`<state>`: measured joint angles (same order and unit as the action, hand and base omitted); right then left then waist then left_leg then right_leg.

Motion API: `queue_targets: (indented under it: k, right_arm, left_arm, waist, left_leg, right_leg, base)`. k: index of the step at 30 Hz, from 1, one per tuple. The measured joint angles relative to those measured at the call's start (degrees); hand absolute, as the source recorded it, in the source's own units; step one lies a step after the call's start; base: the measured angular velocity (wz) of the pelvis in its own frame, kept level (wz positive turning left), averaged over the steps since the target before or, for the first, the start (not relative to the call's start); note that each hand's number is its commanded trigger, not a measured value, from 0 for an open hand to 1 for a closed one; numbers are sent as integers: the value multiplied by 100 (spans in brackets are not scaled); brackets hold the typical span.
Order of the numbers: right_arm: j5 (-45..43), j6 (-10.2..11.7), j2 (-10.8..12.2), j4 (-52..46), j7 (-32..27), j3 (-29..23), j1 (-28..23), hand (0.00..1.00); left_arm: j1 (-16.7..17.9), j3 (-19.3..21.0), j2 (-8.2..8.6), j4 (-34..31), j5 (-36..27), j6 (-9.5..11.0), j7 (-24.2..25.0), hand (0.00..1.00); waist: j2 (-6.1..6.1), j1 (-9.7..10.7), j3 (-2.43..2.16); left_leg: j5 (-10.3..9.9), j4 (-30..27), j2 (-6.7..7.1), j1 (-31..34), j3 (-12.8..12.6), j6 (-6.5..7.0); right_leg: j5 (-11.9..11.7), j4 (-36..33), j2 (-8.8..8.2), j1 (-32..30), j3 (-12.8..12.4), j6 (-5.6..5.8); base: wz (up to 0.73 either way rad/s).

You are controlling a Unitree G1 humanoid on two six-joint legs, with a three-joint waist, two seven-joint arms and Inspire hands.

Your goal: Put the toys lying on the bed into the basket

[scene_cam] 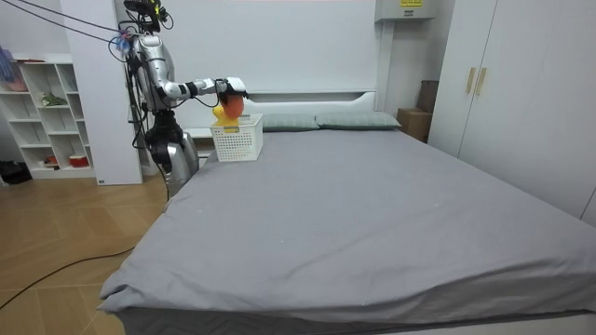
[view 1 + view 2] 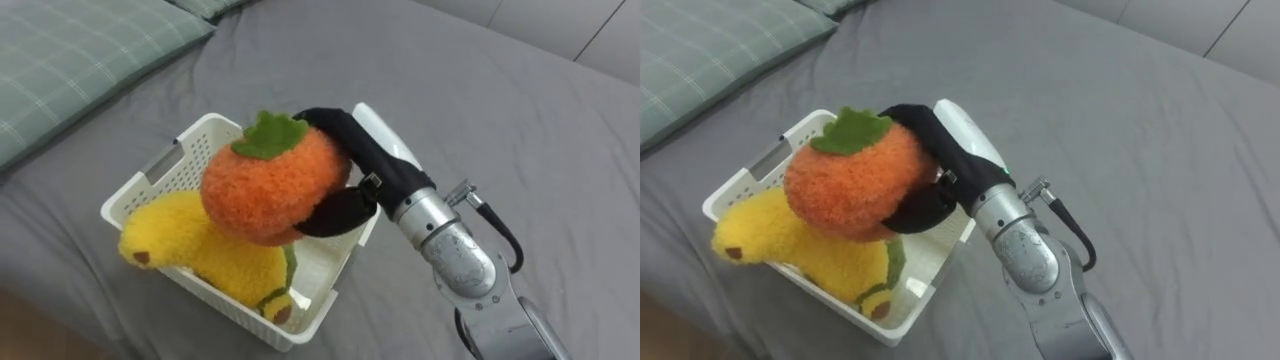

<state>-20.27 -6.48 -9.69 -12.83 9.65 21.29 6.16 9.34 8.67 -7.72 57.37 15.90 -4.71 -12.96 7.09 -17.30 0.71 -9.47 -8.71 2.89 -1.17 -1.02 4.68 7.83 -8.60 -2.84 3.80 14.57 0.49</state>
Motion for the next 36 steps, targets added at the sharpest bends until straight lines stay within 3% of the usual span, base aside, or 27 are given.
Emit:
queue_targets:
  k: [8, 16, 27, 36]
  right_arm:
    - [9, 12, 3, 28, -21, -1, -17, 0]
    - [4, 13, -12, 49, -22, -1, -152, 0]
    - [0, 8, -18, 85, -20, -6, -152, 0]
    - [3, 7, -15, 82, -20, -6, -152, 0]
  left_arm:
    - [37, -3, 6, 0, -1, -2, -33, 0]
    - [59, -2, 13, 0, 0, -2, -36, 0]
    - [52, -65, 14, 0, 0, -2, -32, 0]
    - [140, -59, 15, -4, 1, -6, -34, 0]
  waist:
    - [-30, 19, -3]
    - [-143, 103, -21]
    - [-136, 150, -25]
    - [-86, 156, -60]
  left_leg:
    - [0, -5, 0, -13, -5, 0]
    - [1, 0, -1, -36, -23, 0]
    - [1, -2, -1, -37, -23, 0]
    - [0, -1, -1, -42, -24, 0]
  right_leg:
    - [0, 0, 0, 9, -16, 0]
    - [0, -2, 0, 24, -30, 0]
    - [0, -2, 1, 22, -31, 0]
    - [0, -2, 1, 21, -30, 0]
  base:
    - [0]
    - [-1]
    - [0]
    - [0]
